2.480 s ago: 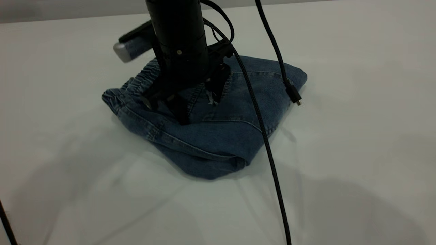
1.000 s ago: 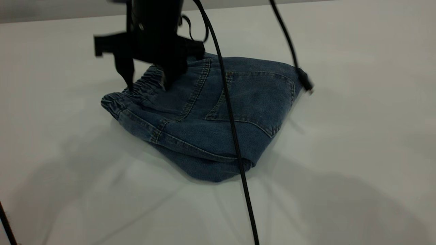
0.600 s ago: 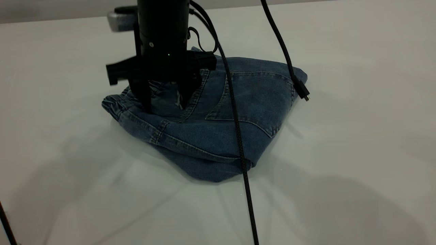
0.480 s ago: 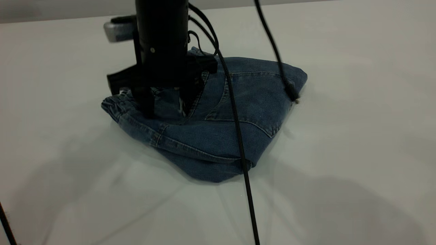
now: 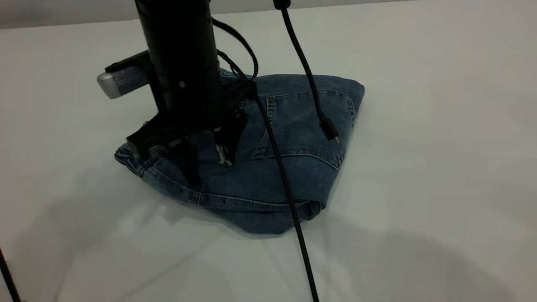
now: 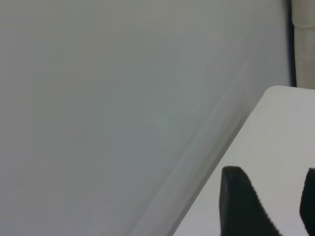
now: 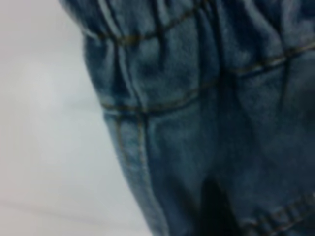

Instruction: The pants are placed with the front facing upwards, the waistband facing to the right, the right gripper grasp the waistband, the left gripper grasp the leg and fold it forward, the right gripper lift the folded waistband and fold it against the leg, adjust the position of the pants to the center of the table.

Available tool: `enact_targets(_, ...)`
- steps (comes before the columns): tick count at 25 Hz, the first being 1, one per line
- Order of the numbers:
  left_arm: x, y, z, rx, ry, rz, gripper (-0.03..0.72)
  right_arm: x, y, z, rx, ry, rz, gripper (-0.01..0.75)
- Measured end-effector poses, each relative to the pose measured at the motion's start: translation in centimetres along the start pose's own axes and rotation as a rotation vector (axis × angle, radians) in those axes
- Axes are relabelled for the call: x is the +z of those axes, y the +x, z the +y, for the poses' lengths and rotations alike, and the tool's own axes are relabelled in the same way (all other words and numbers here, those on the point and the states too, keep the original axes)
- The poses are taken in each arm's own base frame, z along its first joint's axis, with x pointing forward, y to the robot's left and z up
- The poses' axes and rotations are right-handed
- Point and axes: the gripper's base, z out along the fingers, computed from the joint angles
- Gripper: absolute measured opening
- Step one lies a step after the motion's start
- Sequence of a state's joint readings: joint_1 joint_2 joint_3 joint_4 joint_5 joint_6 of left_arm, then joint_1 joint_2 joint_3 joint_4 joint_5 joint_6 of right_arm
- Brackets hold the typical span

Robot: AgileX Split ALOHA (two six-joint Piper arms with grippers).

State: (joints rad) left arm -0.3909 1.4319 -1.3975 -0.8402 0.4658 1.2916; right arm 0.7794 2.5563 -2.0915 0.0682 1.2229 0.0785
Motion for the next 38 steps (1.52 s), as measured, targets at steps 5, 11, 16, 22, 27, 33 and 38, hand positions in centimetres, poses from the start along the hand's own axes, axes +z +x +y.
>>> enact_targets(5, 0.0, 0.0, 0.0, 0.001, 0.0, 0.0, 0.305, -0.3, -0.1, -0.6, -0.027, 0.063, -0.009, 0.342)
enact_targets(11, 0.0, 0.0, 0.4, 0.003, -0.031, -0.003, 0.305, -3.5, -0.1, -0.4, 0.005, 0.043, -0.073, 0.34)
enact_targets(16, -0.4, 0.6, 1.6, -0.005, -0.069, 0.013, 0.305, -7.9, 0.2, -0.8, 0.017, 0.031, -0.161, 0.339)
enact_targets(22, -0.5, 0.7, 1.7, -0.008, -0.078, 0.012, 0.305, -13.2, 1.8, 0.2, -0.018, -0.035, -0.248, 0.339)
enact_targets(27, -0.5, 0.6, 1.9, -0.001, -0.101, 0.006, 0.305, -15.6, 5.1, 0.0, -0.043, -0.023, -0.232, 0.339)
enact_targets(33, -0.5, 0.6, 1.9, -0.001, -0.098, 0.007, 0.305, -15.2, 9.7, -0.3, 0.011, -0.033, -0.144, 0.339)
enact_targets(38, -0.4, 0.7, 1.9, -0.002, -0.095, 0.009, 0.305, -12.4, 11.2, -0.4, 0.121, -0.069, -0.186, 0.339)
